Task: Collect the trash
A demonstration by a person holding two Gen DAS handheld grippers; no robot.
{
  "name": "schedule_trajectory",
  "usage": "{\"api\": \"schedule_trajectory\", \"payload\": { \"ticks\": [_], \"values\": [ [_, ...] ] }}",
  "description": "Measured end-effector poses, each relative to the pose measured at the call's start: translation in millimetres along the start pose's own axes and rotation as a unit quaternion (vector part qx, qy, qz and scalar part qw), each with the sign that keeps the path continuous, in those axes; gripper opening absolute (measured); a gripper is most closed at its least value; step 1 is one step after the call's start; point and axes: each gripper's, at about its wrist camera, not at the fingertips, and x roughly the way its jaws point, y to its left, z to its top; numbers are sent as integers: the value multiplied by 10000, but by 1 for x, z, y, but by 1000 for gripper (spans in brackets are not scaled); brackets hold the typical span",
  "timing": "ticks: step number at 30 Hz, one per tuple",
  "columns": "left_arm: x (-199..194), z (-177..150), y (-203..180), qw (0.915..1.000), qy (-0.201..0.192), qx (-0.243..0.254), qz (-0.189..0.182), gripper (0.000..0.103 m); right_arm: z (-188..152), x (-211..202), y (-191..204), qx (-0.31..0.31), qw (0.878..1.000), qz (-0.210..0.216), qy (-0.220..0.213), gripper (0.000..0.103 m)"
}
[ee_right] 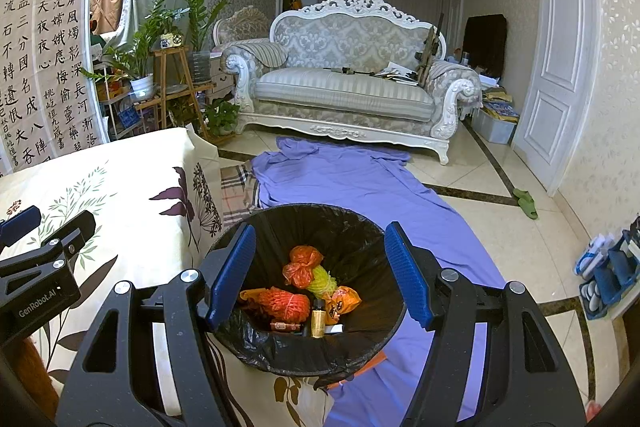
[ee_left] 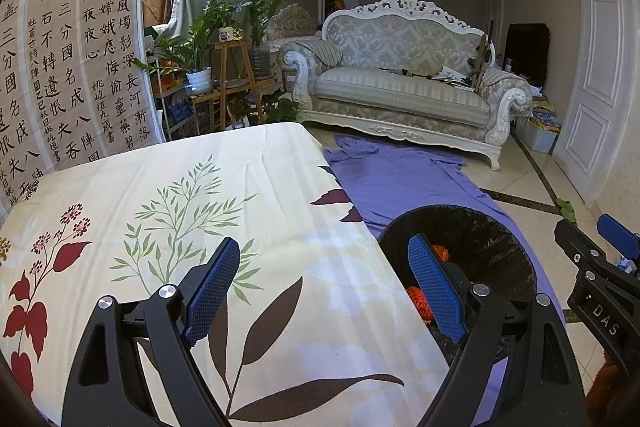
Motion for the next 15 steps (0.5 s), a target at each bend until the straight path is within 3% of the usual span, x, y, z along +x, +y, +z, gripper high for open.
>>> {"api": "schedule_trajectory", "payload": {
  "ticks": [15],
  "values": [
    [2, -1, -2, 10000, 5, 10, -3, 84, 0, 1, 1, -7, 10000, -4, 5, 65]
  ]
}}
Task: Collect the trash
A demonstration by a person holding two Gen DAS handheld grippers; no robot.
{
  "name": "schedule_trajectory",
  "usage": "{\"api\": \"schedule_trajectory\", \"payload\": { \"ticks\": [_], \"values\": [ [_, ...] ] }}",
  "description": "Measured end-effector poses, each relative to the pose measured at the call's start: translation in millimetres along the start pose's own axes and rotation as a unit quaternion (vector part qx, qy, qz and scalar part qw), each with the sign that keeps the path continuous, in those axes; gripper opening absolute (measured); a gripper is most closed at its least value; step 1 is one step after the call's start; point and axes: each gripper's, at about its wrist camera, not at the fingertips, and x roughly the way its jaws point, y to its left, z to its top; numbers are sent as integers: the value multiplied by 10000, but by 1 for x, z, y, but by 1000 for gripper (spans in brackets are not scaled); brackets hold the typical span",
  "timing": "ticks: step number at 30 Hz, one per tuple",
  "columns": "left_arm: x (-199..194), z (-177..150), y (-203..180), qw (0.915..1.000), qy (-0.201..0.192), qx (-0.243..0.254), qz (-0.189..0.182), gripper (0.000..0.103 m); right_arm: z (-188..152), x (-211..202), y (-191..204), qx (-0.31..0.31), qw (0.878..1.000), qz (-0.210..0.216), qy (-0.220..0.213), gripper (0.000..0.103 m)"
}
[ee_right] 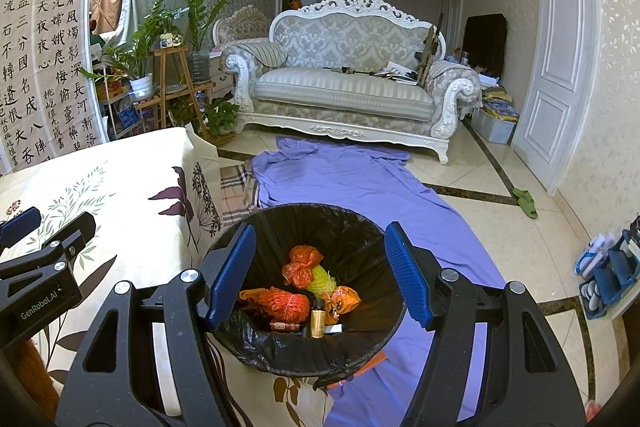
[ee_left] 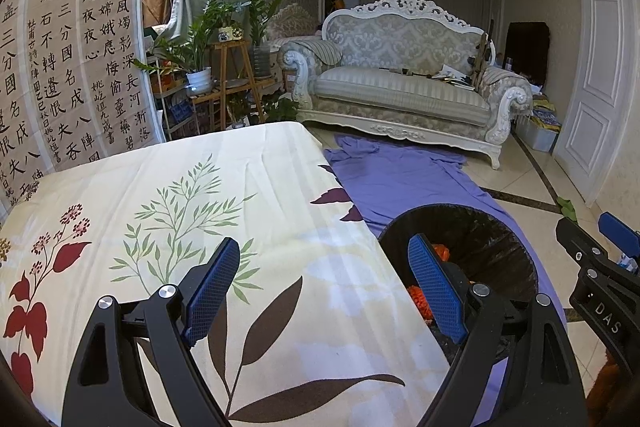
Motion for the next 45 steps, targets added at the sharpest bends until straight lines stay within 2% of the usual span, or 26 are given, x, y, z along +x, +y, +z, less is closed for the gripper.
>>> {"api": "schedule_trajectory", "payload": {
  "ticks": [35, 45],
  "values": [
    [15, -4, 1, 9999, 123, -90, -44, 84, -1, 6, -1, -18, 10000, -5, 92, 66],
    [21, -5, 15, 9995, 198, -180, 173, 84, 0, 13, 11, -92, 9998, 82, 155, 67]
  ]
}}
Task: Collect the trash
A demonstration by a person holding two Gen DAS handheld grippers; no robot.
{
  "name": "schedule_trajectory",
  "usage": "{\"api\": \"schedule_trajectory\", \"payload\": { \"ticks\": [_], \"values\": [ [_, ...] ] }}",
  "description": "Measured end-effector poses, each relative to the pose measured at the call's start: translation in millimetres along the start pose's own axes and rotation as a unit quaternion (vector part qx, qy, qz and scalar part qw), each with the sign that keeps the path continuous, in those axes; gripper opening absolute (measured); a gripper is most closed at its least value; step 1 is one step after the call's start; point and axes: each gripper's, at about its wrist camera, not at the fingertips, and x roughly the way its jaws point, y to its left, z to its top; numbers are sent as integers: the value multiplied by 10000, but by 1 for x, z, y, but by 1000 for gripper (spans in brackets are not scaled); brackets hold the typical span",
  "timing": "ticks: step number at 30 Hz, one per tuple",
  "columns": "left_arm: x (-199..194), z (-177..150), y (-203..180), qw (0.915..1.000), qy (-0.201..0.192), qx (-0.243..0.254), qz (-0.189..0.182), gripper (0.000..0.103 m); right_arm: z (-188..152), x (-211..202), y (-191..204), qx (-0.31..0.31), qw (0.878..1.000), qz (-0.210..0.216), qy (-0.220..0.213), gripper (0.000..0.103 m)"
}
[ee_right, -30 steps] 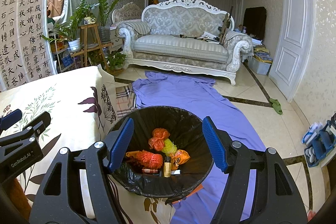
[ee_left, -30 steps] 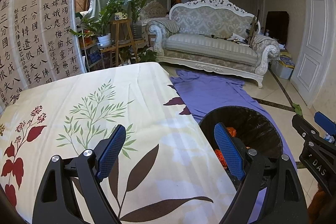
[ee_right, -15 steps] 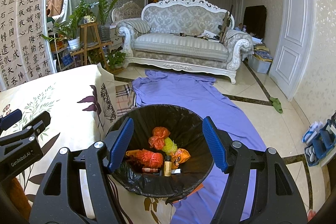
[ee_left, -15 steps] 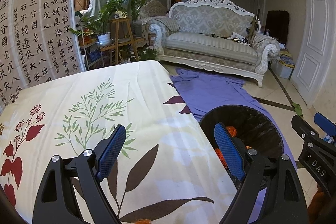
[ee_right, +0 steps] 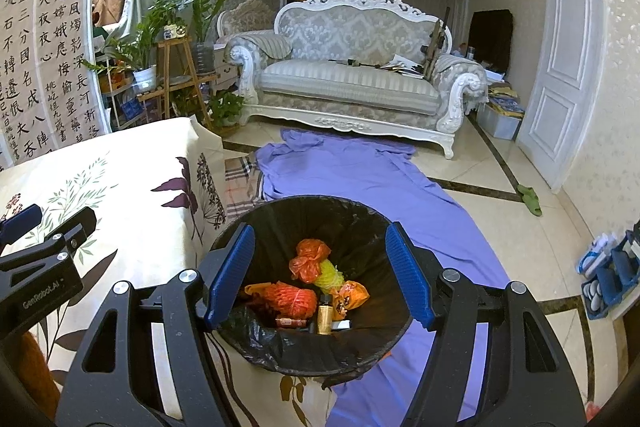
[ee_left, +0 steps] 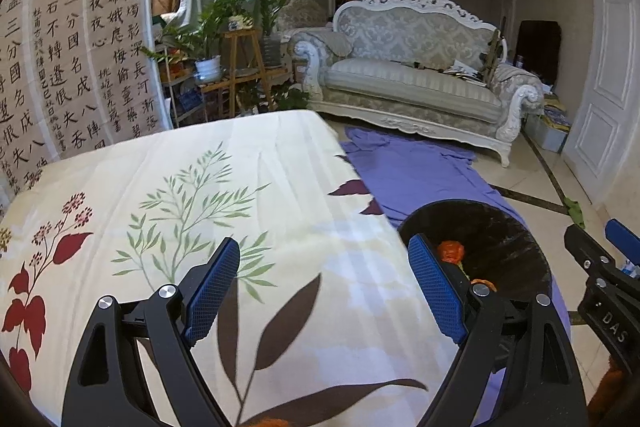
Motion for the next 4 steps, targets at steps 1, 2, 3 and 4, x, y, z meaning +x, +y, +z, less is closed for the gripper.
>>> {"api": "schedule_trajectory", "payload": {
  "ticks": [1, 2, 3, 4],
  "values": [
    [2, 0, 2, 10000, 35, -15, 23, 84, 1, 2, 4, -16, 10000, 55, 36, 67],
    [4, -1, 8, 9999, 89, -45, 72, 84, 1, 4, 7, -29, 9999, 97, 60, 67],
    [5, -1, 13, 9998, 122, -67, 111, 84, 1, 6, 12, -50, 9998, 148, 93, 67],
    [8, -3, 22, 9996, 177, -92, 187, 84, 2, 10, 21, -96, 9995, 248, 151, 67]
  ]
}}
